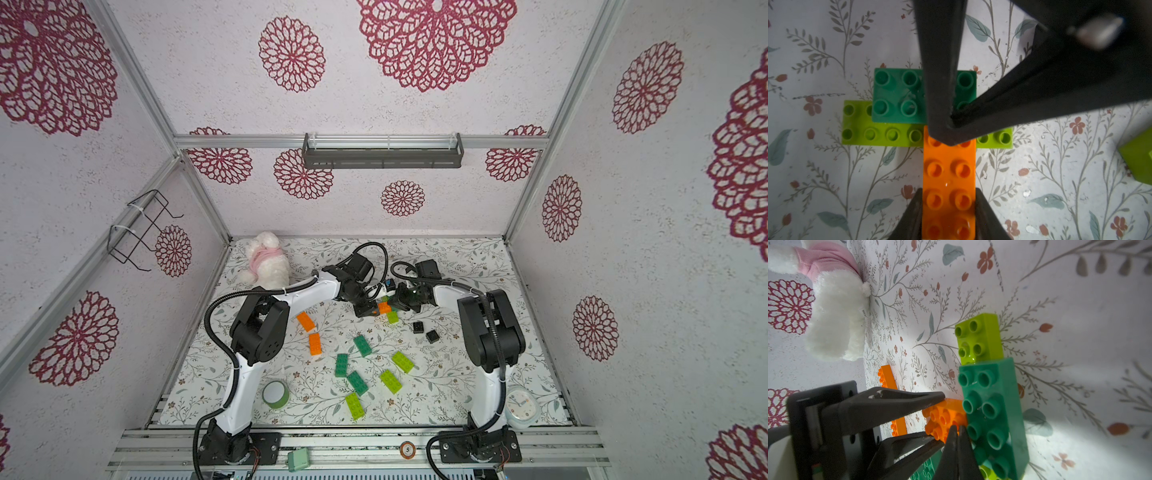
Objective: Assemble a small pinwheel with lego
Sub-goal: Assemble the lego brick with the lego brick.
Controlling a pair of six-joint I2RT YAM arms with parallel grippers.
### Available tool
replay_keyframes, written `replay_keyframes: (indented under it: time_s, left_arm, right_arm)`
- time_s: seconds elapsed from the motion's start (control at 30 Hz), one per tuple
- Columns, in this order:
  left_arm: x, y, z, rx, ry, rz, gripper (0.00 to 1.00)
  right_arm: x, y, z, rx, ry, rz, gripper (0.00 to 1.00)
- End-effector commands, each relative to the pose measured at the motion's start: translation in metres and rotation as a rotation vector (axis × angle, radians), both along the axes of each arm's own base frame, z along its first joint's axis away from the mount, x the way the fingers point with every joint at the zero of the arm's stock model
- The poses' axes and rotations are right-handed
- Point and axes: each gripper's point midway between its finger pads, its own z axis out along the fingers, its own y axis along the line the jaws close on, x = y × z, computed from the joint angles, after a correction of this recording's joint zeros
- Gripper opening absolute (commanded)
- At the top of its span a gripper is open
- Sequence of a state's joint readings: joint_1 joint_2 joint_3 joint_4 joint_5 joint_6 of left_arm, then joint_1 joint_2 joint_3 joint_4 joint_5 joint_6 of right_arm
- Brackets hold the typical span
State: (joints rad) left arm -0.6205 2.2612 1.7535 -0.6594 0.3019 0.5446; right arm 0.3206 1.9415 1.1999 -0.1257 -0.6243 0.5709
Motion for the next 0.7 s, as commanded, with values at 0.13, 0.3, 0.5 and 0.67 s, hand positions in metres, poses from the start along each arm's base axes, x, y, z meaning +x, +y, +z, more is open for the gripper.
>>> replay_keyframes:
  time_s: [0.13, 0.3, 0.5, 0.67]
  left_arm:
    - [-0.001, -0.004, -0.012, 0.017, 0.013, -0.005, 0.36]
    - [0.002, -0.005, -0.012, 0.013, 0.006, 0.013, 0.39]
    - [0.004, -0.006, -0.010, 0.002, 0.006, 0.033, 0.40]
    - [0.005, -0.008, -0.002, -0.009, -0.007, 0.029, 0.40]
  right_arm:
    - [-0.029, -0.028, -0.050, -0.231, 0.081, -0.047, 0.00]
    - [-0.039, -0.030, -0.056, -0.268, 0.065, -0.043, 0.00]
    - [-0.042, -0.025, -0.053, -0.226, 0.045, -0.043, 0.00]
    - [-0.033, -0.006, -0.030, -0.113, 0.008, -0.009, 0.00]
